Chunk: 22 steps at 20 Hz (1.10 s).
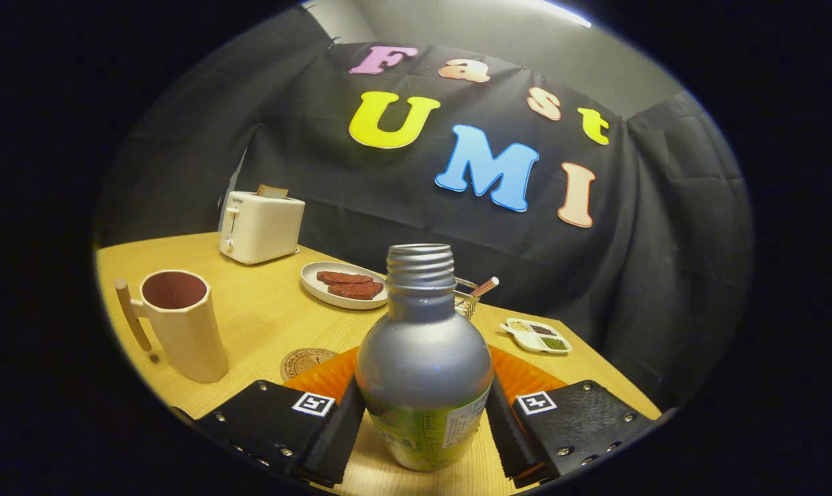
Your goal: Take the bottle from table, then pour the juice into the cup, finally place the bottle on the coaster
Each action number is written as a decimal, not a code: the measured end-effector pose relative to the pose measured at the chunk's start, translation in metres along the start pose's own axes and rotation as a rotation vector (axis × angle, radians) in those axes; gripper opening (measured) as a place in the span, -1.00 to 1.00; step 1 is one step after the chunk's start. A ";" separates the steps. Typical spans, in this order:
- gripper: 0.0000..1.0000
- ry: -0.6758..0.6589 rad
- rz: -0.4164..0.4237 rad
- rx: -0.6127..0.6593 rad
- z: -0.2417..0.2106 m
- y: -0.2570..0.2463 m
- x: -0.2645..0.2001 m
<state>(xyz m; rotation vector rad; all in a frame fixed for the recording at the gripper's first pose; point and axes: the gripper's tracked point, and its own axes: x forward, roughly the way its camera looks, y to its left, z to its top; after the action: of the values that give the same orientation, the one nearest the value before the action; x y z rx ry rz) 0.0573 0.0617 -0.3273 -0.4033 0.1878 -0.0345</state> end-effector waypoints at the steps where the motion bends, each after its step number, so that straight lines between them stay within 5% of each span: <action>1: 0.62 -0.001 0.016 -0.034 0.004 0.009 0.002; 22: 0.60 -0.085 0.026 -0.816 0.031 0.057 0.011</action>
<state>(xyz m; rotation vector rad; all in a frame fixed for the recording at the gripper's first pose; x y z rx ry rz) 0.0736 0.1250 -0.3239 -1.2133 0.1155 0.0894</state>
